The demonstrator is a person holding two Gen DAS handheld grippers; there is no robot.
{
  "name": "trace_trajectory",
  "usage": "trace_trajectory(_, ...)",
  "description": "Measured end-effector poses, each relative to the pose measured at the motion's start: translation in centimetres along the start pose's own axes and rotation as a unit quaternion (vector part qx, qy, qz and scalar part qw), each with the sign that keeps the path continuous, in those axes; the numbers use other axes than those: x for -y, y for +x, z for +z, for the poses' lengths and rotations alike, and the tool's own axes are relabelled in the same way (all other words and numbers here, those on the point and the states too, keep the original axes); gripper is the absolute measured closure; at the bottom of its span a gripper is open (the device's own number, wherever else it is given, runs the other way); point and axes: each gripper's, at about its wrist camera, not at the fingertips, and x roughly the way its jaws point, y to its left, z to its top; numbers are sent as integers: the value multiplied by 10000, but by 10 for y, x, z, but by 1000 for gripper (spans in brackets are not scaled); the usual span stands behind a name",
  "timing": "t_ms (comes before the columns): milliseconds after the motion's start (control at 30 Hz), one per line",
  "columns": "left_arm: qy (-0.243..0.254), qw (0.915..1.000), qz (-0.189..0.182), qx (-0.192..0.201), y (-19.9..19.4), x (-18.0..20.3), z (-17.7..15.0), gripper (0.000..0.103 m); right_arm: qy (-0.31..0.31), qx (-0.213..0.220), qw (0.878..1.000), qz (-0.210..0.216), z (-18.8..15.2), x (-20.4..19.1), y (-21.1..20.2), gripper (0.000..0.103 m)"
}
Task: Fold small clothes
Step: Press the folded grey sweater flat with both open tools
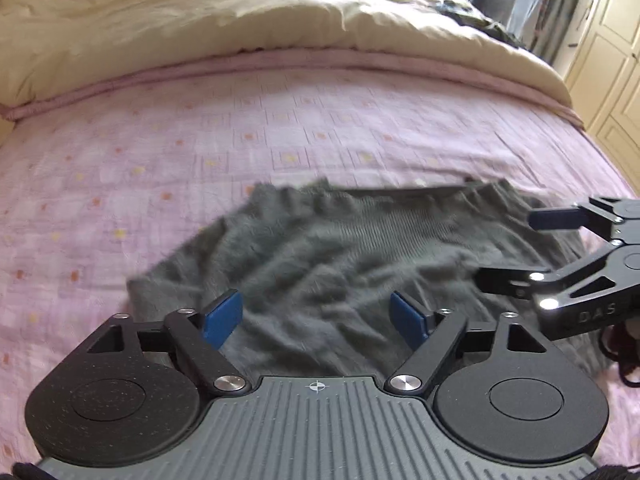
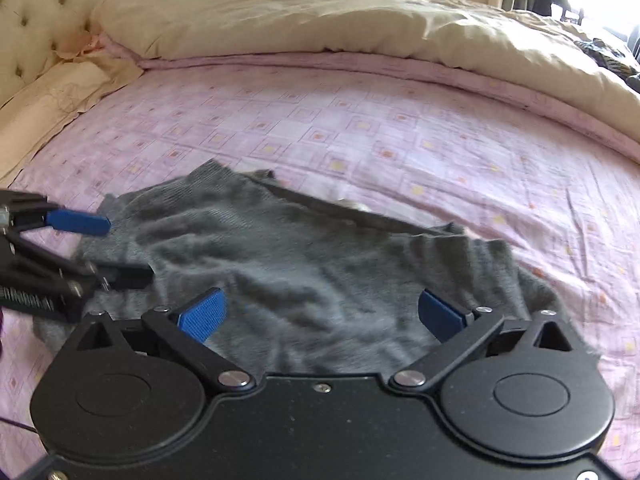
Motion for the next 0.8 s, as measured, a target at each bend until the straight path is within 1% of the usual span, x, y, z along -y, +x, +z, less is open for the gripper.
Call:
trace_trajectory(100,-183,9994,151,-242,5,2,-17,14,-16,-124,9999,-55,1,-11,10,0)
trace_trajectory(200,-368,9975,238,-553,9,-7,-30,14,-139,-369,9991,-143,4,-18,33,0)
trace_trajectory(267,-417,9966,218,-669,12,-13,-37,14,-253,-582,9976,-276,9,-16,48,0)
trace_trajectory(333,-218,9974,192,-664,13,-13,-40,11,-128,-725,9966,-364,15,-6,61,0)
trace_trajectory(400,1,9973,151,-716,17,-9,-40,0,142,-840,9949,-538,23,9,69,0)
trace_trajectory(467,126,9970,194,-733,20,-5,-41,0,342,-846,9936,-662,28,21,72,0)
trace_trajectory(533,120,9973,235,-680,21,-3,-43,0,478,-738,9935,-726,31,30,64,0)
trace_trajectory(633,58,9979,273,-578,21,-3,-46,0,553,-419,9956,-625,24,35,36,0)
trace_trajectory(700,82,9982,312,-508,19,-2,-49,0,491,-336,9963,-615,11,35,19,0)
trace_trajectory(800,111,9984,352,-418,19,0,-52,0,333,-365,9961,-731,-19,34,-5,0)
